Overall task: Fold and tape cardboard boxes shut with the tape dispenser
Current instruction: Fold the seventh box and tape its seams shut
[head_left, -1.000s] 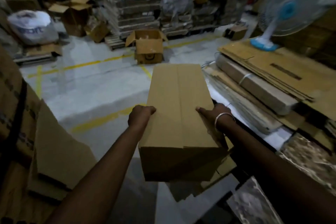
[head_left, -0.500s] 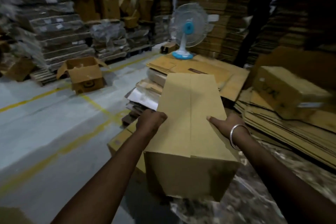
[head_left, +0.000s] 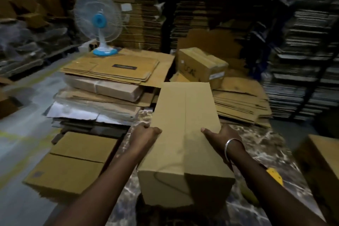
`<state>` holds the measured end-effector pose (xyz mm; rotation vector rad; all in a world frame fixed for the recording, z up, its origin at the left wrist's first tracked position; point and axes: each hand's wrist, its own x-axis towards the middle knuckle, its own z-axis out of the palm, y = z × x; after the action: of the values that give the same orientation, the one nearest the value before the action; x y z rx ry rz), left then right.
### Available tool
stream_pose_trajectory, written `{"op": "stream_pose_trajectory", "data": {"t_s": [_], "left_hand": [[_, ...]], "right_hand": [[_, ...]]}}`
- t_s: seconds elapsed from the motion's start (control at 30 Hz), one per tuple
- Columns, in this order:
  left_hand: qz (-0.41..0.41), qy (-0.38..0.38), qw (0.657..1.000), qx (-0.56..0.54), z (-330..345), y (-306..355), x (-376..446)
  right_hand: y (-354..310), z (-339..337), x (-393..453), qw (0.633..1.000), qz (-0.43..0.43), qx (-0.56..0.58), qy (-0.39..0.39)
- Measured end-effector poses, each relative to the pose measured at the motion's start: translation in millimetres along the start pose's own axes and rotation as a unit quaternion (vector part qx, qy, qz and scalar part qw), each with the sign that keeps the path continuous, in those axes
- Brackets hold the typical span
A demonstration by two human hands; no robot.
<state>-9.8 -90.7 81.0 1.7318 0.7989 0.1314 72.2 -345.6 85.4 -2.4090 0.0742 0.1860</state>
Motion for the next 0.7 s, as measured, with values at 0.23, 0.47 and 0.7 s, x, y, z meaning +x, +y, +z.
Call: {"op": "stream_pose_trajectory", "data": {"t_s": [0.23,0.47,0.7], "left_hand": [[0.024,-0.012,0.997,0.067,48.8,-5.9,-3.8],[0.095,-0.049,0.983,0.152,60.1,-21.5,-0.1],[0.163,-0.118,0.948,0.248,86.5,-5.6,22.8]], "right_hand": [[50.5,-10.6,-8.9,0.999,0.034,0.011,0.019],[76.7,-7.3,-15.7,0.998,0.059,0.020,0.014],[84.0,-7.2,-13.0,0.998,0.054,0.017,0.005]]}}
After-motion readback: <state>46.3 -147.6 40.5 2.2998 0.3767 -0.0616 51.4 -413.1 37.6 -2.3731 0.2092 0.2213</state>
